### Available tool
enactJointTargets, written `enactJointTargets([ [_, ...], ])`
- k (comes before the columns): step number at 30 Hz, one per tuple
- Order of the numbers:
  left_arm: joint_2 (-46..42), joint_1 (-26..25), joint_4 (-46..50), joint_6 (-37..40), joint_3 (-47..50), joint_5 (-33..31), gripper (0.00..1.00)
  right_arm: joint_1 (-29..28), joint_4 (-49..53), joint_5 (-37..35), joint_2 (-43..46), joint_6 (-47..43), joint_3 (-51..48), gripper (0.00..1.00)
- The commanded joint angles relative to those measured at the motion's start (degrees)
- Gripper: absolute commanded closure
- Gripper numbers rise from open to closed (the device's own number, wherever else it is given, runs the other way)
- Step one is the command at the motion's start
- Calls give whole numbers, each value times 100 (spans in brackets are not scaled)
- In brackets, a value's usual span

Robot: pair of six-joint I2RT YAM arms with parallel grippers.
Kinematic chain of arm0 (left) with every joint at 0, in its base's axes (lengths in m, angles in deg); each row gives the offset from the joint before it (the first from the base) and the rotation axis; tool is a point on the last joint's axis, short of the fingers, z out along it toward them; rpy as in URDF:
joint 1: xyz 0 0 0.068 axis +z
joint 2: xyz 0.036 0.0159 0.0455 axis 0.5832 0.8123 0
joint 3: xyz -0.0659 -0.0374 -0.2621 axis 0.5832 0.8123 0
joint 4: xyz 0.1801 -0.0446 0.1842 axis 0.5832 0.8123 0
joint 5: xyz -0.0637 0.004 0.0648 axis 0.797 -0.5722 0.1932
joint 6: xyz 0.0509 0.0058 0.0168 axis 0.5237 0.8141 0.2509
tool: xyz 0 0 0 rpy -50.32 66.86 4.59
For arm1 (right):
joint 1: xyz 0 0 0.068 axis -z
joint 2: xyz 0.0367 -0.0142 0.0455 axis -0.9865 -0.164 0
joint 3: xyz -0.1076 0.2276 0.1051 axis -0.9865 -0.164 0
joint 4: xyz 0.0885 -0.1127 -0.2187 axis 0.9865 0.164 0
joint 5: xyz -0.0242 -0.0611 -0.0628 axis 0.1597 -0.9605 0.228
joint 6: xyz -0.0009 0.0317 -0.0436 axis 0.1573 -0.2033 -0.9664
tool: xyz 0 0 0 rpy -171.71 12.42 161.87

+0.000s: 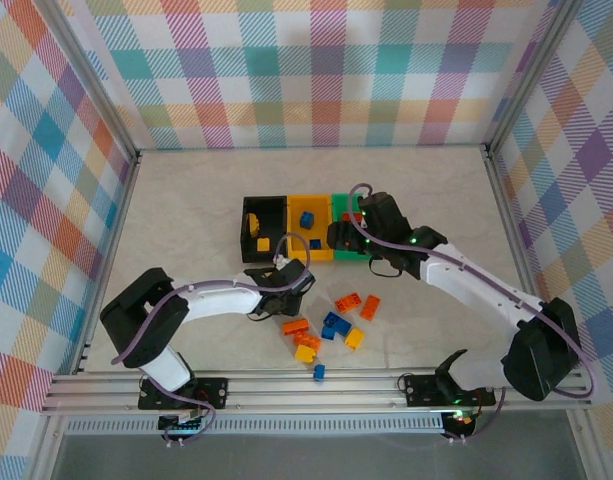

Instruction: Sort the legos into containers by color

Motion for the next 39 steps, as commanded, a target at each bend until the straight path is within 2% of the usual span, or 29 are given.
enactJointTargets([
  [1, -69, 89, 140, 34, 129, 135, 56, 49, 42, -50, 215, 66, -103, 12],
  [7, -852, 82, 582, -68, 337, 130, 69, 101, 8, -64, 310, 87, -181, 12],
  [11, -1432, 90, 1006, 58, -110, -52, 70, 146, -37, -79, 451, 136, -340, 13],
  [14, -1449, 215, 1102, 273, -791, -110, 70, 153, -56, -76, 587, 185, -545, 12],
  [17, -941, 494, 1003, 501, -1589, 45, 70, 166, -11, -98, 681, 216, -731, 12],
  [21, 147, 834, 931, 698, -2806, 257, 70, 164, 108, -107, 833, 248, -927, 12],
  [28, 1799, 1435, 1229, 786, -4518, 395, 71, 164, 259, 131, 1161, 244, -1216, 12],
  [30, 2083, 1496, 1332, 789, -4872, 448, 69, 165, 346, 274, 1223, 209, -1281, 12],
  [33, 2383, 1505, 1486, 810, -5326, 469, 60, 164, 387, 546, 1313, 140, -1396, 12],
  [36, 2468, 1515, 1607, 787, -5587, 552, 40, 142, 437, 955, 1351, 70, -1493, 12],
  [39, 2242, 1514, 1584, 731, -5566, 697, 27, -54, 554, 1265, 1309, -20, -1502, 13],
])
